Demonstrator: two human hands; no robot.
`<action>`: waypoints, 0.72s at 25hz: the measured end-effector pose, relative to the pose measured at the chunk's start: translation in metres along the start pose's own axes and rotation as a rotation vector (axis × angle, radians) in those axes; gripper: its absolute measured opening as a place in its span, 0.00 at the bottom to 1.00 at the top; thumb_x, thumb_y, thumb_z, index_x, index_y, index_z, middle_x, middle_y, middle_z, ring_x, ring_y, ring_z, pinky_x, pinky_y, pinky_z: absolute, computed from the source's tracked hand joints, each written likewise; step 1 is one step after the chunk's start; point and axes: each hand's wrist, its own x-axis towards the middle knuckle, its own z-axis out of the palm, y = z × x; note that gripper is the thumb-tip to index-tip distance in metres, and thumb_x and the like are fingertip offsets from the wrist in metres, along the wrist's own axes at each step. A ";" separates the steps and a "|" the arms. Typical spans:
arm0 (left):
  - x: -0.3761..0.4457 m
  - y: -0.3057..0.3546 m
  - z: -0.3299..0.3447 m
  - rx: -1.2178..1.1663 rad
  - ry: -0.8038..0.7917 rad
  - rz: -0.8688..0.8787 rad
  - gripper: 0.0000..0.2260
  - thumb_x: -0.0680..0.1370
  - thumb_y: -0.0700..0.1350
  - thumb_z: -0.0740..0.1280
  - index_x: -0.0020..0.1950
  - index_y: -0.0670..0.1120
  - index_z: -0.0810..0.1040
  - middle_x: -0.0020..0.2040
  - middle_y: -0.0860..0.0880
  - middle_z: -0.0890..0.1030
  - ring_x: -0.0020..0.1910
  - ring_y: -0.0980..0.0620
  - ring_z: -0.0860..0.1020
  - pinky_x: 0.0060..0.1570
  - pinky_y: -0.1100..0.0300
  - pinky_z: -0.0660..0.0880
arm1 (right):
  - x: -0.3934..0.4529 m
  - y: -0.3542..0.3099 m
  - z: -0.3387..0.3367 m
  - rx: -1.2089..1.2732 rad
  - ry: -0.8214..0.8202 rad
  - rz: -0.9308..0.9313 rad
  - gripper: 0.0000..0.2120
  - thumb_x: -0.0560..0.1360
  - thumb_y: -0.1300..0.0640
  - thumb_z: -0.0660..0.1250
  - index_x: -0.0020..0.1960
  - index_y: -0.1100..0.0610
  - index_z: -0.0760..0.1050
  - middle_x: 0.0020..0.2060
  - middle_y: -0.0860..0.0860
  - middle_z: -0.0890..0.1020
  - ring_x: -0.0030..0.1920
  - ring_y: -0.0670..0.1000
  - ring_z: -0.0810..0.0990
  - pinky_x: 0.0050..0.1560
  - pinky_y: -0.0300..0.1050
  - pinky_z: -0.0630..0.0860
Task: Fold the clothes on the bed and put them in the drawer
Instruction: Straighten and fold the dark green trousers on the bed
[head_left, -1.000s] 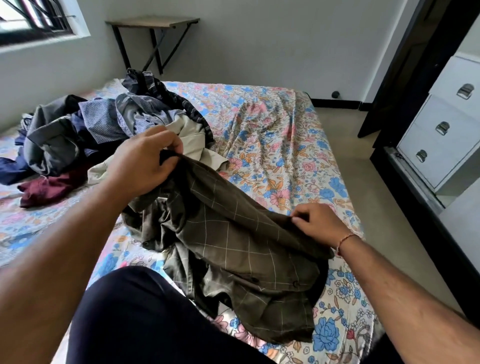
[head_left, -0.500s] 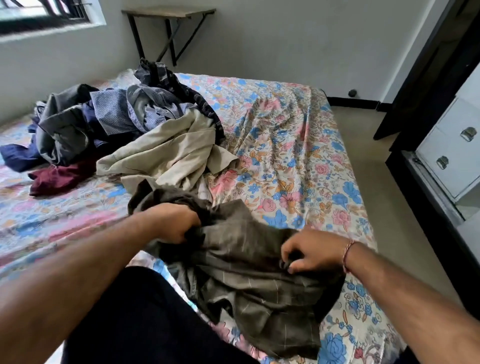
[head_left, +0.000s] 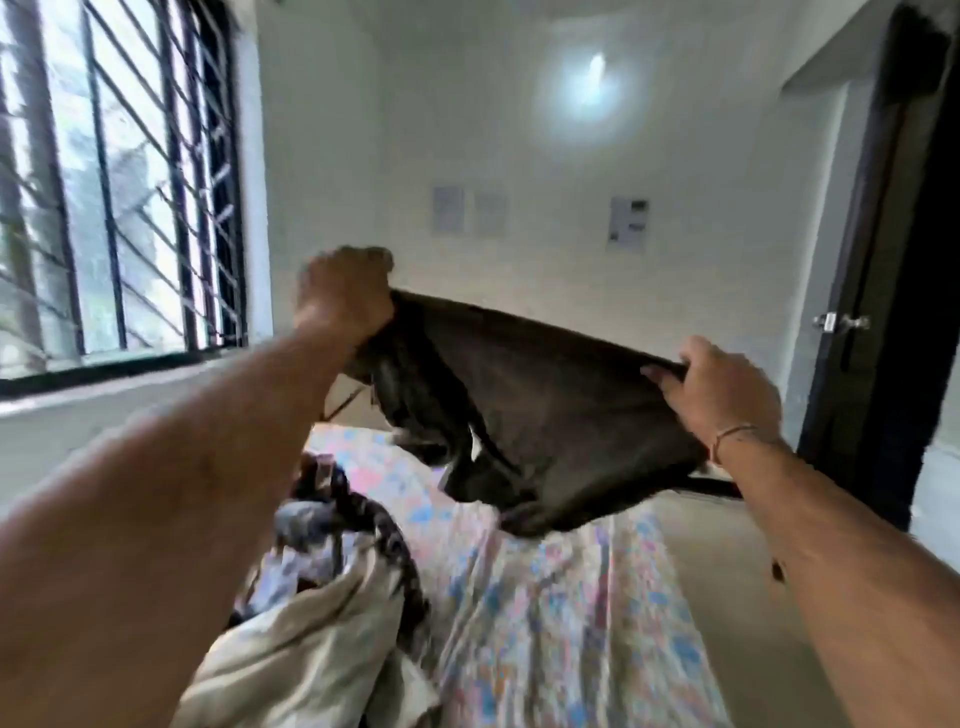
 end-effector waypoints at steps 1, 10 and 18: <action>0.028 -0.006 -0.022 0.039 0.060 -0.048 0.15 0.73 0.43 0.68 0.59 0.49 0.82 0.53 0.41 0.84 0.53 0.36 0.84 0.47 0.46 0.79 | 0.024 -0.004 -0.019 -0.056 0.137 -0.107 0.19 0.77 0.38 0.70 0.50 0.54 0.78 0.41 0.61 0.83 0.44 0.65 0.83 0.37 0.50 0.70; -0.094 -0.107 0.009 0.058 0.046 0.121 0.11 0.75 0.59 0.70 0.55 0.59 0.83 0.41 0.45 0.87 0.37 0.40 0.85 0.33 0.52 0.77 | -0.058 0.062 -0.023 -0.177 0.126 -0.328 0.14 0.66 0.63 0.75 0.46 0.52 0.75 0.35 0.53 0.81 0.32 0.62 0.81 0.29 0.46 0.69; -0.442 -0.209 0.131 0.076 -0.677 0.371 0.30 0.71 0.55 0.72 0.74 0.60 0.73 0.50 0.46 0.87 0.41 0.41 0.86 0.34 0.51 0.79 | -0.429 0.113 0.067 -0.272 -0.516 -0.378 0.12 0.65 0.63 0.69 0.45 0.49 0.80 0.35 0.50 0.75 0.31 0.57 0.80 0.23 0.48 0.72</action>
